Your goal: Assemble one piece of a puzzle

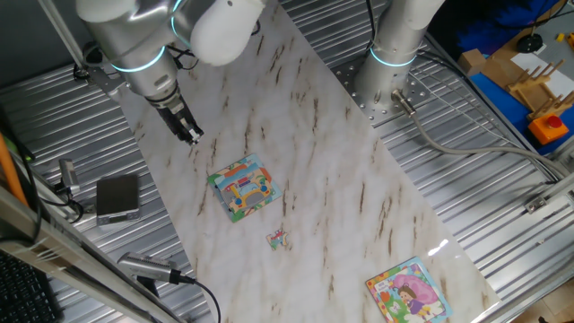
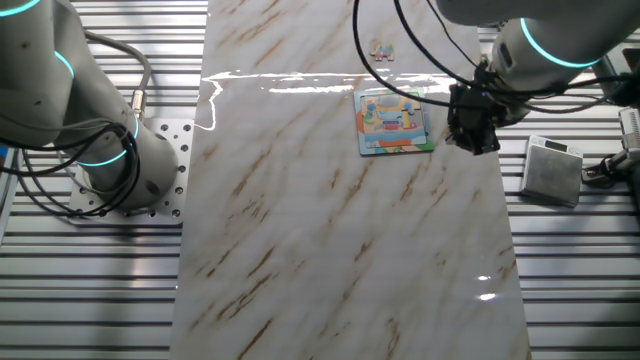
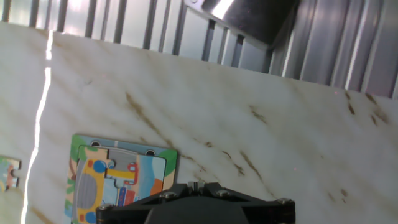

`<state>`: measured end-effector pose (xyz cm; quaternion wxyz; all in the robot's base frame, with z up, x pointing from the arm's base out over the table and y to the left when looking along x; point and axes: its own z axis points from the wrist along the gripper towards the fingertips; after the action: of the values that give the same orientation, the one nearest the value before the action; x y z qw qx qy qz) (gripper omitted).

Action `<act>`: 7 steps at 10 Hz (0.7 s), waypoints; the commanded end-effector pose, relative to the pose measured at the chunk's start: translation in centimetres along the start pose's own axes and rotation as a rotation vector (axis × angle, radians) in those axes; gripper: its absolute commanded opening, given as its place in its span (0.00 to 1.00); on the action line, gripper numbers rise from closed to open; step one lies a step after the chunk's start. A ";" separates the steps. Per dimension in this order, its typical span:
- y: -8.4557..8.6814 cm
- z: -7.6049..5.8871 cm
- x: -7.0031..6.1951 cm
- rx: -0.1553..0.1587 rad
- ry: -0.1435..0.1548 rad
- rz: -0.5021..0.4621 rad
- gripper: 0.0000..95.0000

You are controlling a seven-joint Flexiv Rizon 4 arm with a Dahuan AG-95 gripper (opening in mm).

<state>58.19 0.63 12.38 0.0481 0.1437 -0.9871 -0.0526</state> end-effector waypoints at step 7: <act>8.8 2.6 -2.3 -0.043 -0.011 0.162 0.00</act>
<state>57.58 9.82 10.64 0.0493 0.0646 -0.9942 -0.0702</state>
